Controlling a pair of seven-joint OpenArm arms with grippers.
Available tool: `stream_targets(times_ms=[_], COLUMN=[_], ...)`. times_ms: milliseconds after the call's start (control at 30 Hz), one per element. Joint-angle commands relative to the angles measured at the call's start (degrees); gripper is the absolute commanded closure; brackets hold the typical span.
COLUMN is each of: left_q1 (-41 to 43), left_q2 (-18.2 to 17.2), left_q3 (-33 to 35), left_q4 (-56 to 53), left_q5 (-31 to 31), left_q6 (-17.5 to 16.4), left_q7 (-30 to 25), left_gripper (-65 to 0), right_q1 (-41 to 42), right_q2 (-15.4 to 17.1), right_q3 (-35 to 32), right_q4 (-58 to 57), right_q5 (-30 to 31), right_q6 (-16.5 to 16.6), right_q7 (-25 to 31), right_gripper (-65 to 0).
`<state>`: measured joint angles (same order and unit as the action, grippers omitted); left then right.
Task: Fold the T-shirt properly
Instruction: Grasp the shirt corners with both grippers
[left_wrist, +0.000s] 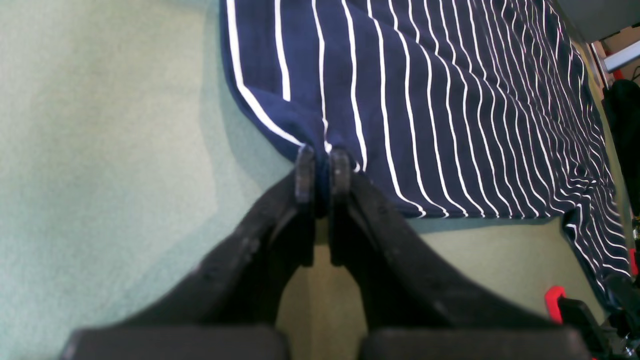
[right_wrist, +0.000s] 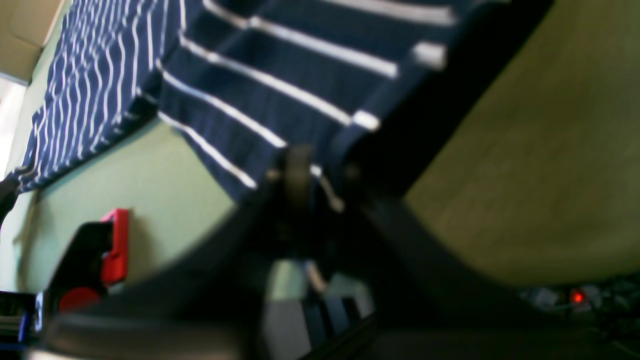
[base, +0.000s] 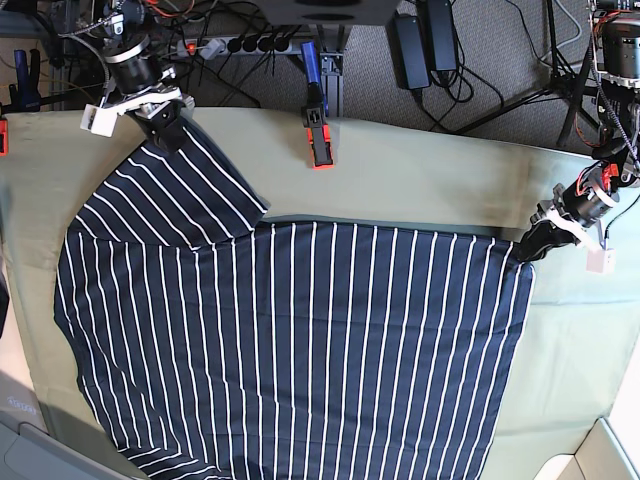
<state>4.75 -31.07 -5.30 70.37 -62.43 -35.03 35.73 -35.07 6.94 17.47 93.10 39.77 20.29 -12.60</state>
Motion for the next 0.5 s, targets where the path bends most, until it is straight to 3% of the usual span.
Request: stream_targets(times_ms=[0, 167, 333, 400, 467], left_q1=[-0.8, -0.7, -0.6, -0.6, -0.5], left_q2=[-1.0, -1.0, -1.1, -1.2, -1.5], left_q3=[-0.3, -0.3, -0.5, -0.5, -0.6], left_q4=[0.7, 0.7, 0.7, 0.7, 0.7], left_q5=[-1.0, 0.0, 4.2, 4.6, 4.4], left_q6=[-1.7, -1.7, -2.8, -5.0, -5.0], left_q7=[-1.2, -1.3, -5.4, -5.1, -3.7], left_gripper=[0.0, 0.0, 0.0, 0.0, 0.0], right_q1=[-0.3, 1.0, 2.0, 2.0, 1.7], right_q2=[0.3, 0.3, 0.4, 0.7, 0.7], right_q3=[0.0, 0.2, 0.2, 0.5, 1.5], right_q4=[0.5, 0.5, 0.8, 1.4, 2.6], right_q5=[-0.4, -6.3, -6.6, -6.6, -6.5], right_q6=[-1.0, -1.0, -0.9, -0.9, -0.8], right_q7=[-0.3, -0.3, -1.0, -1.8, -4.5], right_gripper=[0.0, 0.0, 0.0, 0.0, 0.0])
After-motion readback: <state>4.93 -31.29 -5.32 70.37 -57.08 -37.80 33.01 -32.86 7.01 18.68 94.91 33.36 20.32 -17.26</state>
